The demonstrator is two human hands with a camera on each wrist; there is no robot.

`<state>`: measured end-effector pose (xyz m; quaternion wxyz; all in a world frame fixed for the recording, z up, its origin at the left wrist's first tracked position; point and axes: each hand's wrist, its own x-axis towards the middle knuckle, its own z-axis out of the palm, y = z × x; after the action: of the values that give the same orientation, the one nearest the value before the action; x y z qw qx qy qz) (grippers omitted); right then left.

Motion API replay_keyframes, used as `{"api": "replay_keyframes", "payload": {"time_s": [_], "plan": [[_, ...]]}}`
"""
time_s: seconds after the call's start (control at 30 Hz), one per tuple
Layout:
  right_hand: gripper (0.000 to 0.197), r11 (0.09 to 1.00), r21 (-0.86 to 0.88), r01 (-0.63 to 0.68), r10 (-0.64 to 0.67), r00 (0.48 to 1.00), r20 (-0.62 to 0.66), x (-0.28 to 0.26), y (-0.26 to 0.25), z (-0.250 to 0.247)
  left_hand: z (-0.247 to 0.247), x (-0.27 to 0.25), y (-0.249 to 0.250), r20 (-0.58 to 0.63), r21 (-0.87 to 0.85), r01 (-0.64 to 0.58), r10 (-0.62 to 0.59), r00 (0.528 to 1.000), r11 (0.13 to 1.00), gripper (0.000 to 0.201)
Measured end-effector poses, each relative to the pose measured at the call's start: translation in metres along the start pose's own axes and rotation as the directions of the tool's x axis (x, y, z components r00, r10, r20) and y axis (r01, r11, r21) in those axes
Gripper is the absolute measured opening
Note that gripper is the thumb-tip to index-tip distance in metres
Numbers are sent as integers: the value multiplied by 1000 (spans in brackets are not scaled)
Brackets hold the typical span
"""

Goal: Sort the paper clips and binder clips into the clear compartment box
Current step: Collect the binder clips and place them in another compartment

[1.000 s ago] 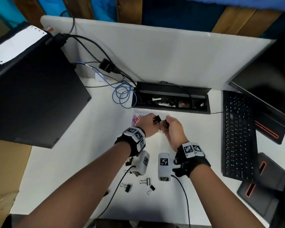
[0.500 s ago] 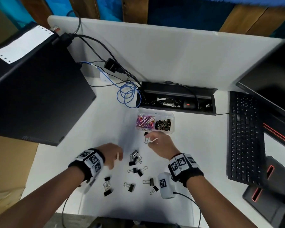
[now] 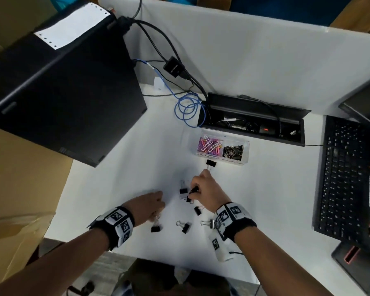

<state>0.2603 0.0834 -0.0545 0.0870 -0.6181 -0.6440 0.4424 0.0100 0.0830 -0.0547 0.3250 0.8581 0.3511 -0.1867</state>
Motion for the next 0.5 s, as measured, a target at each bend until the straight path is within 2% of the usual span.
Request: {"api": "replay_keyframes", "payload": {"time_s": [0.1,0.17,0.23,0.33,0.4,0.5], "plan": [[12,999,-28,-41,41,999,9,-3,-1,-4,-7,1,-3,-80,-81,18,-25,997,997,13],[11,997,-22,-69,68,997,-45,-5,-2,-6,-10,2,-4,-105,-145,19,-34,994,989,18],[12,990,80,-120,129,986,-109,-7,-2,-7,-14,0,-5,-89,-208,85,-105,990,974,18],[16,937,275,-216,248,965,-88,-9,-4,-7,-15,-5,-9,-89,-400,179,-233,968,899,17],[20,917,315,-243,281,957,-79,-10,-7,-7,-13,-10,-8,-66,-495,211,-279,958,843,18],[26,922,308,-234,267,961,-69,-11,-13,-5,-6,-14,-2,-75,-485,254,-329,941,837,23]]}}
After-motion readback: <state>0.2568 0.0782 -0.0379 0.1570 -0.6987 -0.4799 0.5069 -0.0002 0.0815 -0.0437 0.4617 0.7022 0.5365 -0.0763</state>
